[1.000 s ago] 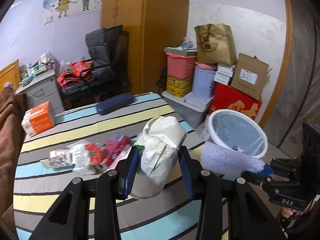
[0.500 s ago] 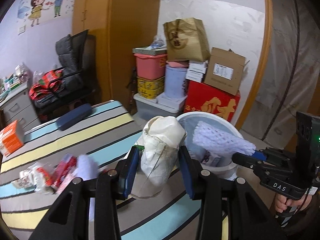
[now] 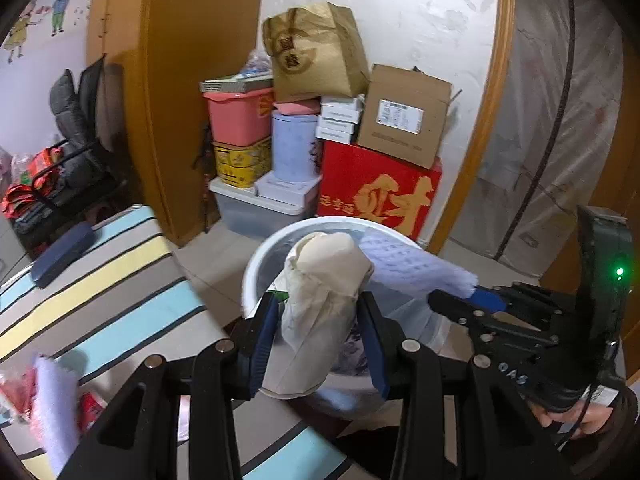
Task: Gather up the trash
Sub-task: 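Carry cloth bag and foam net to the bin with both tools and release, then grasp a foam net with the left tool while the right tool grasps the plastic cup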
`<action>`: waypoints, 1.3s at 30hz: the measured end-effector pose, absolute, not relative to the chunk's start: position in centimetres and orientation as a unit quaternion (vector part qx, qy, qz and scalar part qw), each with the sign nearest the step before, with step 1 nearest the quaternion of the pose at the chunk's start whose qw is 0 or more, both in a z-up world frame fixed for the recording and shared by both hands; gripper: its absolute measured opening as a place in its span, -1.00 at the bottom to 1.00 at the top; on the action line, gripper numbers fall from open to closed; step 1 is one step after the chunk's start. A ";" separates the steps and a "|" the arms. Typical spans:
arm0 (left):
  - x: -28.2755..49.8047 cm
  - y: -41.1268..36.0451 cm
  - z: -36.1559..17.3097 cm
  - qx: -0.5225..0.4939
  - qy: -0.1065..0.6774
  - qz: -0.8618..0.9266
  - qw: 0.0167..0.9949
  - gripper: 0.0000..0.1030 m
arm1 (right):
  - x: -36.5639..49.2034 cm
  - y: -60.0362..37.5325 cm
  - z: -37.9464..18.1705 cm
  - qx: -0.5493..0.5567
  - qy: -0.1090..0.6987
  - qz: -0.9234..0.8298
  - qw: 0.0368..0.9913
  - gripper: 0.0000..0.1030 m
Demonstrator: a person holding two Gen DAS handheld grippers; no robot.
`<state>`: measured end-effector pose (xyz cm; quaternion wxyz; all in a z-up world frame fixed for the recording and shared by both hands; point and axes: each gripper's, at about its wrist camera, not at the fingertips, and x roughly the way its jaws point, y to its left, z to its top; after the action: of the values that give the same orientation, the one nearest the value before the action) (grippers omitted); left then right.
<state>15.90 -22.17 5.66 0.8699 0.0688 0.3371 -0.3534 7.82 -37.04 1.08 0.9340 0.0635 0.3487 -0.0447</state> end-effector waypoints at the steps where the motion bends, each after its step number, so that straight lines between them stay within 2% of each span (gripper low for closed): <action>1: 16.0 -22.7 5.5 0.070 0.338 -0.357 0.868 -0.17 | 7.9 -37.1 1.0 0.063 0.351 -0.046 0.933 -0.55; 8: 17.3 -25.2 3.9 0.076 0.355 -0.362 0.859 -0.16 | 9.2 -38.4 -0.3 0.059 0.379 -0.061 0.921 -0.53; 12: 18.0 -26.0 3.1 0.074 0.368 -0.365 0.852 -0.07 | 9.7 -38.9 -0.7 0.058 0.394 -0.071 0.915 -0.47; 14: 18.1 -26.1 3.0 0.071 0.366 -0.366 0.853 0.30 | 9.8 -38.9 -0.9 0.059 0.398 -0.069 0.913 -0.43; 16: 18.2 -26.1 3.0 0.072 0.363 -0.364 0.855 0.31 | 9.9 -38.9 -1.1 0.057 0.401 -0.073 0.911 -0.31; 20: 18.3 -25.6 2.9 0.067 0.367 -0.361 0.855 0.31 | 9.9 -39.0 -1.3 0.063 0.406 -0.075 0.909 -0.23; 21: 18.4 -25.4 2.8 0.066 0.368 -0.358 0.855 0.31 | 10.0 -39.0 -1.3 0.064 0.405 -0.076 0.909 -0.13; 22: 18.4 -25.2 2.9 0.064 0.369 -0.356 0.856 0.31 | 10.0 -39.0 -1.3 0.065 0.404 -0.076 0.909 0.06; 24: 18.3 -24.7 3.1 0.063 0.365 -0.355 0.858 0.31 | 9.8 -38.9 -1.2 0.066 0.401 -0.075 0.911 0.23; 39: 16.3 -18.3 5.0 0.040 0.336 -0.316 0.886 0.32 | 8.5 -36.0 0.8 0.076 0.359 -0.055 0.929 0.24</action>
<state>16.27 -18.27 5.03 0.8864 0.0398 0.3362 -0.3158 8.49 -35.97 0.79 0.9285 0.0760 0.3591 -0.0555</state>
